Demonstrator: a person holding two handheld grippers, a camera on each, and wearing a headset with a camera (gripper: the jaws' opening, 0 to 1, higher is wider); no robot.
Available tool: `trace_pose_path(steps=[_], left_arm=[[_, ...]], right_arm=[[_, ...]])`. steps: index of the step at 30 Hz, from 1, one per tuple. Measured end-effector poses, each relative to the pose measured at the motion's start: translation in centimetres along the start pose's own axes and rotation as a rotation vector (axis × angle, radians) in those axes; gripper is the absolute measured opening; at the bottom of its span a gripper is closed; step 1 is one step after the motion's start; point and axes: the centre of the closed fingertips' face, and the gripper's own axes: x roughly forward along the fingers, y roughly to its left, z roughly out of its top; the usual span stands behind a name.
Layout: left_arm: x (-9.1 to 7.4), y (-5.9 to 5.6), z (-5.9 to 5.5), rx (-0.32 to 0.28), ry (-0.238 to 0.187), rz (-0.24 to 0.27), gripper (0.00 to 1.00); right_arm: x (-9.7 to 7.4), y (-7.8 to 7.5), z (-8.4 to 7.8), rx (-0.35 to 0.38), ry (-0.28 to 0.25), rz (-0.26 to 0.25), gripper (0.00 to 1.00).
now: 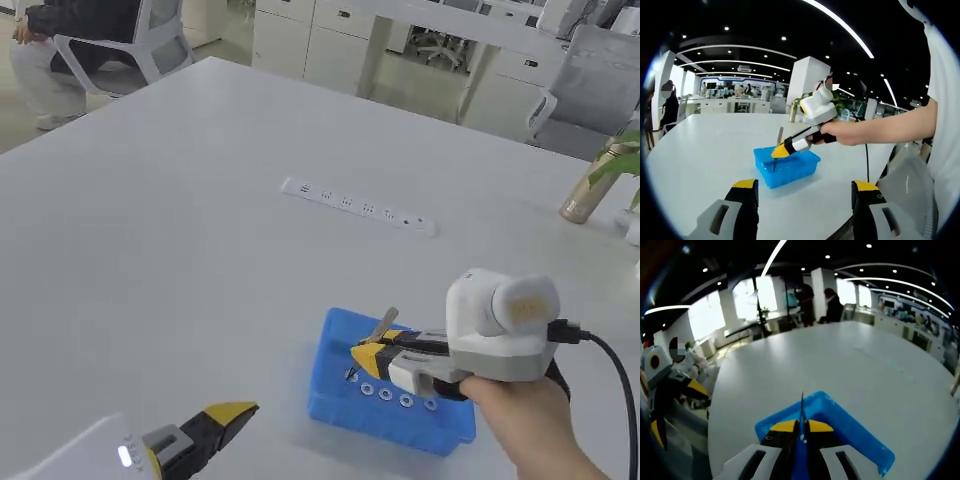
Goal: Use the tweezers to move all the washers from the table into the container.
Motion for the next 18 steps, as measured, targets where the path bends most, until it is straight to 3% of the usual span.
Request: trace_pose_path(steps=[7, 15, 18], left_arm=[[-0.1, 0.1, 0.0, 0.011, -0.003, 0.009, 0.76], [0.0, 0.2, -0.4, 0.049, 0.026, 0.014, 0.76], [0.0, 0.2, -0.6, 0.056, 0.039, 0.018, 0.76]], right_arm=[[0.3, 0.1, -0.9, -0.024, 0.028, -0.007, 0.03], [0.1, 1.1, -0.6, -0.055, 0.035, 0.007, 0.04], [-0.7, 1.4, 0.5, -0.074, -0.017, -0.002, 0.04]])
